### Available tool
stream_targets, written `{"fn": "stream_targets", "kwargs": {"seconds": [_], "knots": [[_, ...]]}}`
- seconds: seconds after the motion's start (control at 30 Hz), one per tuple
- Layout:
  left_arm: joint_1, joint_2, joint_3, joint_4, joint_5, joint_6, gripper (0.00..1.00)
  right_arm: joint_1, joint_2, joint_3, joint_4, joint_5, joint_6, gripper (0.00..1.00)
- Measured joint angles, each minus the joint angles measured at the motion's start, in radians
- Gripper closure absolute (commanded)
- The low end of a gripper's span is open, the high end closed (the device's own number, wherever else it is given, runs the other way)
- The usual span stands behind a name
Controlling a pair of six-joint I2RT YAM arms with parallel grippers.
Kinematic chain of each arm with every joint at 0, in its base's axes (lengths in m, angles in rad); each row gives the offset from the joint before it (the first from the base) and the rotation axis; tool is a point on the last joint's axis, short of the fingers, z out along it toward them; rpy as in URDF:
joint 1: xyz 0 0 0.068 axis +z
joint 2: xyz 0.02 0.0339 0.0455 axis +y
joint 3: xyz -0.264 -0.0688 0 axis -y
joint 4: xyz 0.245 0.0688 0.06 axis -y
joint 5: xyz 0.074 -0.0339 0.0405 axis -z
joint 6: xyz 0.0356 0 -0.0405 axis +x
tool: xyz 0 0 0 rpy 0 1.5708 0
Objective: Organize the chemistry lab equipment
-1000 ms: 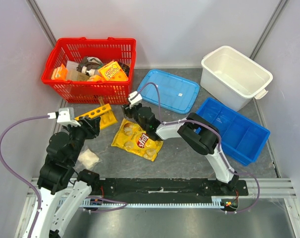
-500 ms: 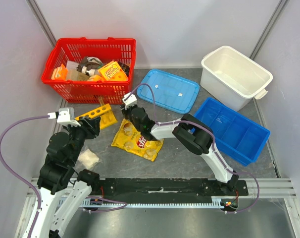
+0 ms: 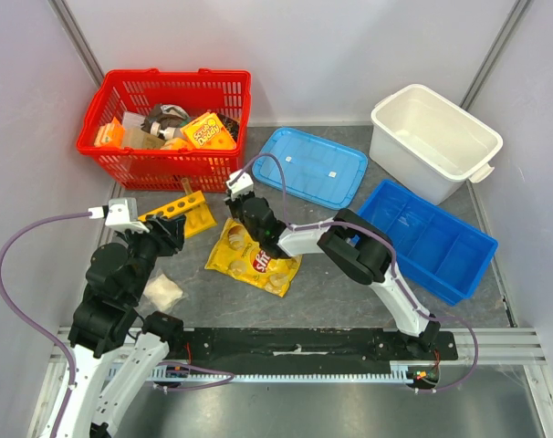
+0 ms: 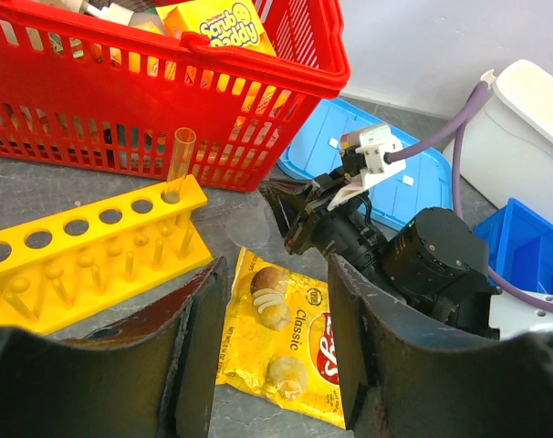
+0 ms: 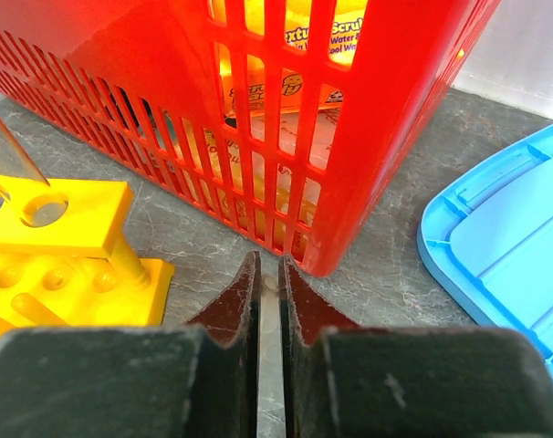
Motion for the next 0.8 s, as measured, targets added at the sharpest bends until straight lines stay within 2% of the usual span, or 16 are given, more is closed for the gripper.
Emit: {"fn": "stream_targets", "kwargs": {"seconds": [0.4, 0.67, 0.8], "knots": [[0.0, 0.0, 0.0, 0.0, -0.001, 0.0, 0.46, 0.003, -0.114, -0.122, -0.007, 0.028, -0.074, 0.99], [0.0, -0.001, 0.0, 0.0, -0.007, 0.0, 0.46, 0.004, -0.343, -0.268, -0.071, 0.125, -0.123, 0.99], [0.0, -0.001, 0.0, 0.0, -0.01, 0.0, 0.46, -0.007, -0.484, -0.29, -0.146, 0.184, -0.164, 0.99]]}}
